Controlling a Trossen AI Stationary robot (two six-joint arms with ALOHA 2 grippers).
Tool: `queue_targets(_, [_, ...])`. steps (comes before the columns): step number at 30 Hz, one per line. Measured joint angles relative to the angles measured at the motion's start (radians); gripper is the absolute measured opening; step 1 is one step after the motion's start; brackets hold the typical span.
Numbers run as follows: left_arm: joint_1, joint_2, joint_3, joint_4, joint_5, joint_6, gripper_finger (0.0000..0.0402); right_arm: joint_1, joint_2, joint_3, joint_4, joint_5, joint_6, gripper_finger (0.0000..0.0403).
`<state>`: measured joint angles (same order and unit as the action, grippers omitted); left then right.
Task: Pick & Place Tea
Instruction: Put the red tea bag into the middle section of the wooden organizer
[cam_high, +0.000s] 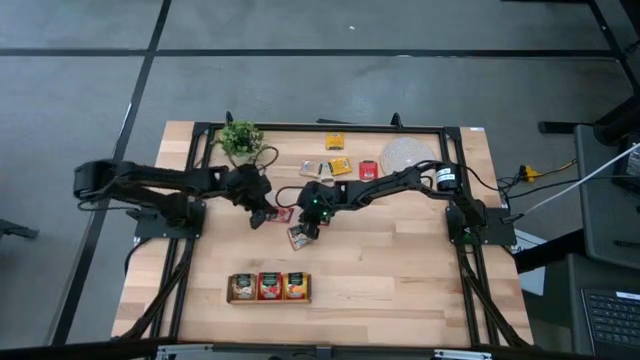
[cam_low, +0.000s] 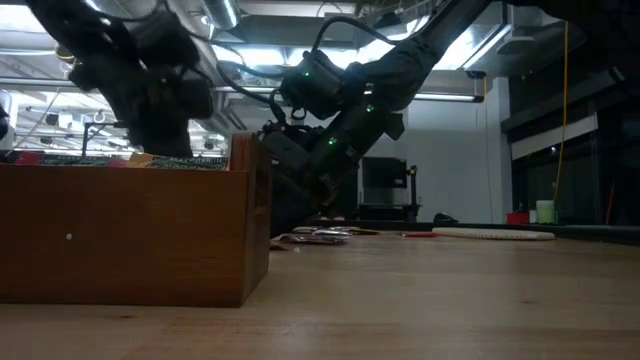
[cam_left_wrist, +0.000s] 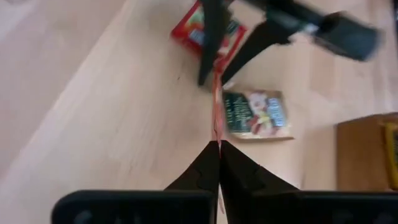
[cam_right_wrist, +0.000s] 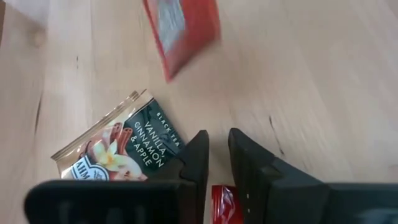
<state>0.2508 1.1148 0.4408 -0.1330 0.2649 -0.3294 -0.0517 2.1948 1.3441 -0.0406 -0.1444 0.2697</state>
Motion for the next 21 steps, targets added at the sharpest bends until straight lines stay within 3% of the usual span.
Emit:
queue_targets(4, [0.000,-0.124,0.000,-0.053,0.046,0.027,0.0002,-0.006,0.000,0.000,0.000,-0.006,0.016,0.0063])
queue_targets(11, [-0.051,-0.236,0.066,-0.158,0.277,-0.008,0.0002,-0.006,0.000,0.000,0.001,0.005,0.041,0.0061])
queue_targets(21, [-0.290,-0.201,0.194,-0.248,0.295,-0.029,0.0002,-0.006,0.000,-0.001,0.011,0.013,0.044,0.0061])
